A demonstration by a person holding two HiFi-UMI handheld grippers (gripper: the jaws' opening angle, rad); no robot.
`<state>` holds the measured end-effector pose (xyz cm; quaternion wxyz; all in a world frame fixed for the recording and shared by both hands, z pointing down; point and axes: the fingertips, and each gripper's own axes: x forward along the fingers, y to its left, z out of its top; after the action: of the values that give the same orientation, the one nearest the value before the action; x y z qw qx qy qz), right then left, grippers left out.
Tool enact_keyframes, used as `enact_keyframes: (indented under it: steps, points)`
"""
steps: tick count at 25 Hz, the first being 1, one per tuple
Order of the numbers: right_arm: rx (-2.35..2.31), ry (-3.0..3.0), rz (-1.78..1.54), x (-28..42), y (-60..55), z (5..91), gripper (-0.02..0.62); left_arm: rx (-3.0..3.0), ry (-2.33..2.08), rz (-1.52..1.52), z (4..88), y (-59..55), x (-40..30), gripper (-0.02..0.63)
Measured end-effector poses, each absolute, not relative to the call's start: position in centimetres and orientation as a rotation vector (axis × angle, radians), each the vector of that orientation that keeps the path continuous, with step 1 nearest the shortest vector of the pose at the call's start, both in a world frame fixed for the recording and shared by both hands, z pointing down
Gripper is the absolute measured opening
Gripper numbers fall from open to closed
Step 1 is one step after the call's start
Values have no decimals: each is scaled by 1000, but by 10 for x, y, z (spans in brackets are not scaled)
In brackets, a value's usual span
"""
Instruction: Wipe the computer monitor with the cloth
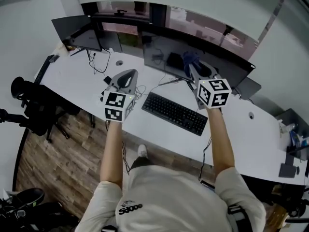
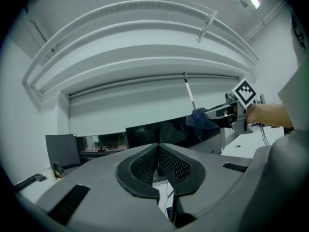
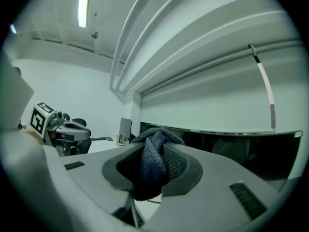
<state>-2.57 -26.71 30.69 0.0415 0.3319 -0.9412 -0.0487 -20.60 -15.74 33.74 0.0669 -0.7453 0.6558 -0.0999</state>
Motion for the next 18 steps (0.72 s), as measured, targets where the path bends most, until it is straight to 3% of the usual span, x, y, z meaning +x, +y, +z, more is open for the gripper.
enact_keyframes:
  steps: [18]
  points:
    - [1144, -2747, -282, 112, -136, 345, 77, -2324, 1840, -361, 366, -59, -84, 18]
